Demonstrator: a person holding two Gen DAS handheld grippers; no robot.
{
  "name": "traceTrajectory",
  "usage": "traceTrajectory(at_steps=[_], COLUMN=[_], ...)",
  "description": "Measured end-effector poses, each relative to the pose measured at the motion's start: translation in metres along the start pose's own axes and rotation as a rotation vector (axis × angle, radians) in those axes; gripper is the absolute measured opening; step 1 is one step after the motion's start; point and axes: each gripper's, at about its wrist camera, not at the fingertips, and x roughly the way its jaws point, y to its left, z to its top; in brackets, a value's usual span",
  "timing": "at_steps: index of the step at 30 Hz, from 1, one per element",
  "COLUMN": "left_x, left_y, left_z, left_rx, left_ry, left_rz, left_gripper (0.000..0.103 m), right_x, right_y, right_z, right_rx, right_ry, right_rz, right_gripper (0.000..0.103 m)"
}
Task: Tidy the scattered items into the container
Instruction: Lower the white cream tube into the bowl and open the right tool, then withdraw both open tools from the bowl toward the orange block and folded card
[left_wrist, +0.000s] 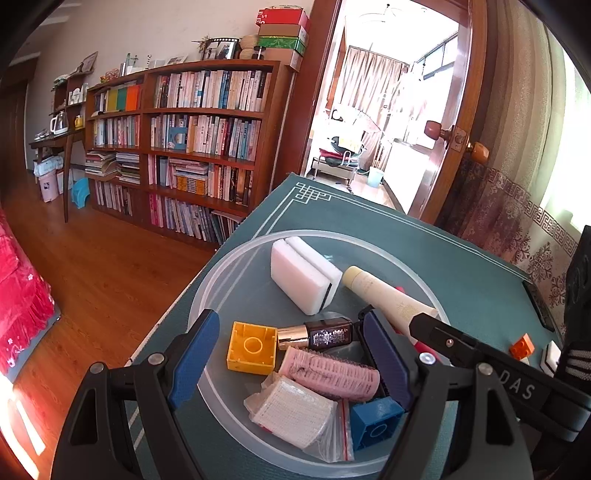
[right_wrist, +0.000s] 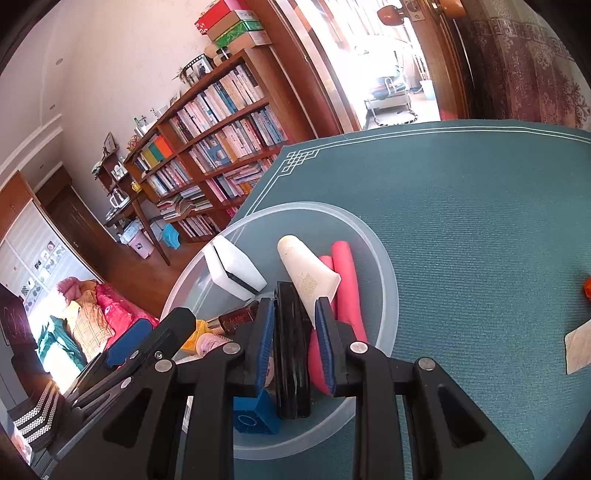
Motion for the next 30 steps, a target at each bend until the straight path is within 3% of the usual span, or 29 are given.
traceTrajectory(at_steps=[18, 22, 30], left_x=[0.002, 0.002, -0.002], left_y=[-0.015, -0.017, -0.025], left_z=[-0.006, -0.007, -0.009], left_rx=[0.051, 0.063, 0.1], left_ry=[0.013, 0.011, -0.008], left_rz=[-0.004, -0.002, 0.013], left_gripper=[0.084, 0.084, 0.084], right_x=[-0.024, -0.035, -0.048], right_y=[-0.024, -0.025, -0.041], right_z=[-0.012, -0.016, -0.026], right_rx=[0.055, 0.032, 0.023], right_ry=[-0.033, -0.07, -0.079], right_rz=[0.004, -0.033, -0.081], right_gripper=[0.026, 0.04, 0.04])
